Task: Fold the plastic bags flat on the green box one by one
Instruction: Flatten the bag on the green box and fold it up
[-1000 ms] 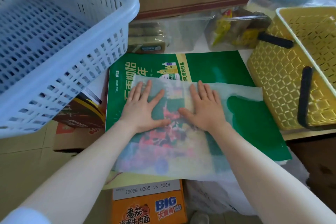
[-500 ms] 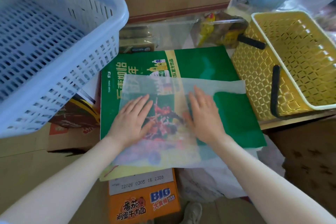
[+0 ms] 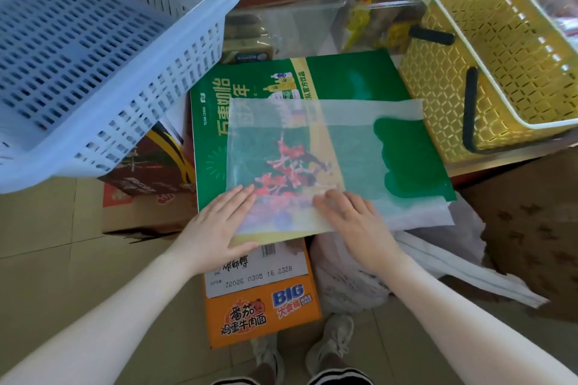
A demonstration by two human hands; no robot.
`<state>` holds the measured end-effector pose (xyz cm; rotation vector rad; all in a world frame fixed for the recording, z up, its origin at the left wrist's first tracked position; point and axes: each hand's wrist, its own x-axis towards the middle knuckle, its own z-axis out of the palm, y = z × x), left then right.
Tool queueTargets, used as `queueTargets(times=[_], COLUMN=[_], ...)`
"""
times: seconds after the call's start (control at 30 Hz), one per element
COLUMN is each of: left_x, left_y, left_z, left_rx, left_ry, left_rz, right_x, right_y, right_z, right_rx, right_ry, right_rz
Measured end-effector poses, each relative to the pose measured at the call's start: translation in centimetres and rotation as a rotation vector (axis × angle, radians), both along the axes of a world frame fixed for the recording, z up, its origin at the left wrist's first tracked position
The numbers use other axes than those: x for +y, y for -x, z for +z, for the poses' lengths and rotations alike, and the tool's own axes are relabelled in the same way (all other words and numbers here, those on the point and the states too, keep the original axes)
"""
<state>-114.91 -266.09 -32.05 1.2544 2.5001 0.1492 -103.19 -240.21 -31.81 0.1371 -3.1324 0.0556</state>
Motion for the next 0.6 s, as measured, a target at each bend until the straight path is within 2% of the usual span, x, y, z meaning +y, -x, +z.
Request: queueTargets(times=[0.07,0.17,0.3,0.37,0.5,0.6], left_x=[0.1,0.5,0.3,0.2,-0.6,-0.9], left_y=[-0.2,-0.5,-0.4,-0.5,-1.2,-1.2], left_z=[-0.1,0.0,0.3,1.1,3.6,4.8], left_rx=[0.005,0.028,-0.021,-0.109,-0.440,-0.614], left_ry=[-0.042,-0.053,-0.123,-0.224,-0.468,-0.676], left_rz=[0.034,0.069,0.088,0.136,0.358,0.540], right_x=[1.3,2.7,3.2,3.2,2.7,2.8], right_y=[-0.2,-0.6,-0.4,-0.1,0.5,1.2], right_z=[0.4,0.8,2.6,3.7,6.6,7.8], right_rx=[-0.056,-0.145,-0.184,-0.231,-0.305,-0.303], right_ry=[0.030,0.189,0.389,0.429,0.535,0.563], right_rz=[0.003,0.028,-0.201,-0.239,-0.203,-0.236])
